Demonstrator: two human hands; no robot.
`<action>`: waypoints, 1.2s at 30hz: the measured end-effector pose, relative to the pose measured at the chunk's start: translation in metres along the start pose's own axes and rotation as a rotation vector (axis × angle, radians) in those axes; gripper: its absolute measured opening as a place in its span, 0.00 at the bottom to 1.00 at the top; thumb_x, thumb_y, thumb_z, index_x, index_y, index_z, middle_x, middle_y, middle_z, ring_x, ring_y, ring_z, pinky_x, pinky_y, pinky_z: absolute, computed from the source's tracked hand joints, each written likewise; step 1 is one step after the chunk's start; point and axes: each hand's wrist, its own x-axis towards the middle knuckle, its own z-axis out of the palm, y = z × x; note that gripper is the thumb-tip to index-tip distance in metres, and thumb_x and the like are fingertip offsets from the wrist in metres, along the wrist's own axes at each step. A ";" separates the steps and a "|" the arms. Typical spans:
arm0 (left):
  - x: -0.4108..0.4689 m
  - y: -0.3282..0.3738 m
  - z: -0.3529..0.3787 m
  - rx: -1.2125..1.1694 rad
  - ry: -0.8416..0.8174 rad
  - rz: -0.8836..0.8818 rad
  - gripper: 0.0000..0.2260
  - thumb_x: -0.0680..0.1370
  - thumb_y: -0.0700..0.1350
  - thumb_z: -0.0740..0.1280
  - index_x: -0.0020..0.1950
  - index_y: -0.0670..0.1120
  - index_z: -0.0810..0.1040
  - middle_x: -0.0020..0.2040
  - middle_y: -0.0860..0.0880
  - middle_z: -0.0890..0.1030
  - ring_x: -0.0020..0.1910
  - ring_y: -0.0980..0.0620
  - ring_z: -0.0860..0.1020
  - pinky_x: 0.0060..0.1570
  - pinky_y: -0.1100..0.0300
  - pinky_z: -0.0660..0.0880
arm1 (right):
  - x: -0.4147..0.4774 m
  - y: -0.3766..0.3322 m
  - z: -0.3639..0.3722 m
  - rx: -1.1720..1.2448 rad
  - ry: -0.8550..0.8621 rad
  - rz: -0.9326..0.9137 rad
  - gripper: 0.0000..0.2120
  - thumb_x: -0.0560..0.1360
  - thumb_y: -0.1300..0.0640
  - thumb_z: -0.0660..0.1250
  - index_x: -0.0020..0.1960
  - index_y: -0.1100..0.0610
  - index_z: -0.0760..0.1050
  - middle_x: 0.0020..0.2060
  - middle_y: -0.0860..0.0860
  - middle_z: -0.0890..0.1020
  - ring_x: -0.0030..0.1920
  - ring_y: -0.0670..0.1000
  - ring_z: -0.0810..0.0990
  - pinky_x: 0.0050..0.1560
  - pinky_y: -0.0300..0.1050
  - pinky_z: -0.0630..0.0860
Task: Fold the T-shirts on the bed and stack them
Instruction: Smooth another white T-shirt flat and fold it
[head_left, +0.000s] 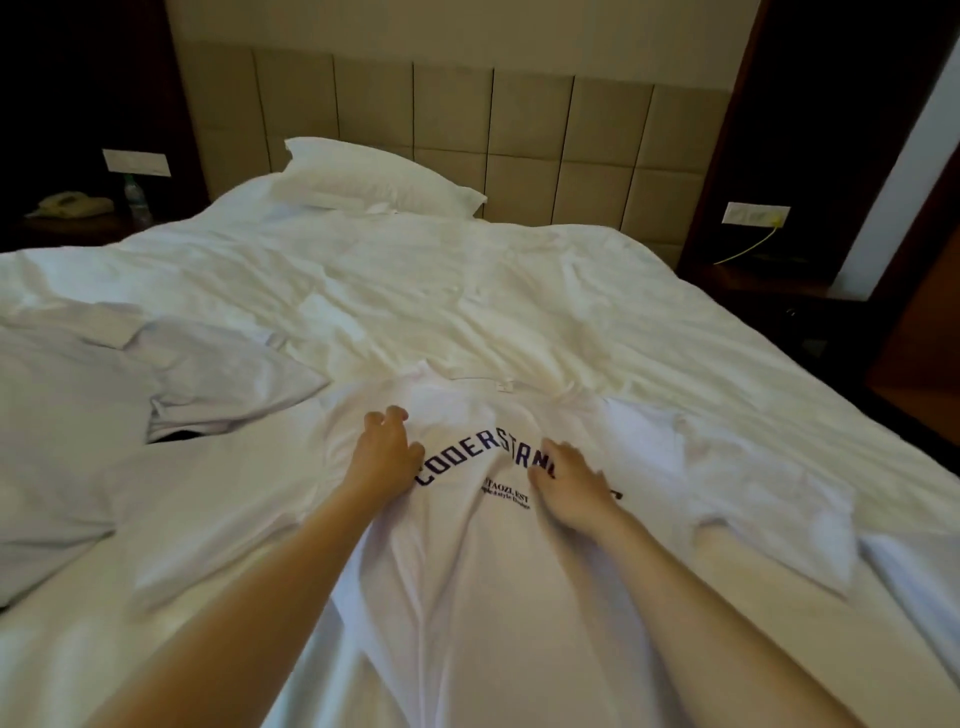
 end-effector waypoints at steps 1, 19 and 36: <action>-0.014 0.000 -0.001 -0.013 -0.003 -0.012 0.21 0.78 0.41 0.62 0.70 0.40 0.62 0.69 0.37 0.61 0.63 0.36 0.69 0.61 0.53 0.66 | -0.015 -0.005 0.002 -0.018 -0.011 0.002 0.25 0.82 0.49 0.50 0.77 0.53 0.52 0.76 0.53 0.55 0.76 0.54 0.54 0.74 0.57 0.47; -0.233 0.008 0.004 -0.445 -0.176 -0.423 0.08 0.73 0.47 0.68 0.39 0.44 0.75 0.39 0.45 0.81 0.43 0.45 0.79 0.46 0.59 0.73 | -0.225 0.002 0.022 -0.246 0.074 0.149 0.36 0.70 0.42 0.38 0.72 0.56 0.59 0.71 0.57 0.61 0.73 0.56 0.56 0.71 0.49 0.53; -0.279 -0.020 -0.036 -1.206 0.000 -0.647 0.08 0.78 0.43 0.63 0.50 0.38 0.75 0.34 0.44 0.78 0.33 0.46 0.77 0.34 0.57 0.76 | -0.323 0.047 0.002 0.608 0.404 0.592 0.11 0.75 0.54 0.65 0.44 0.63 0.74 0.46 0.62 0.79 0.47 0.61 0.77 0.45 0.48 0.69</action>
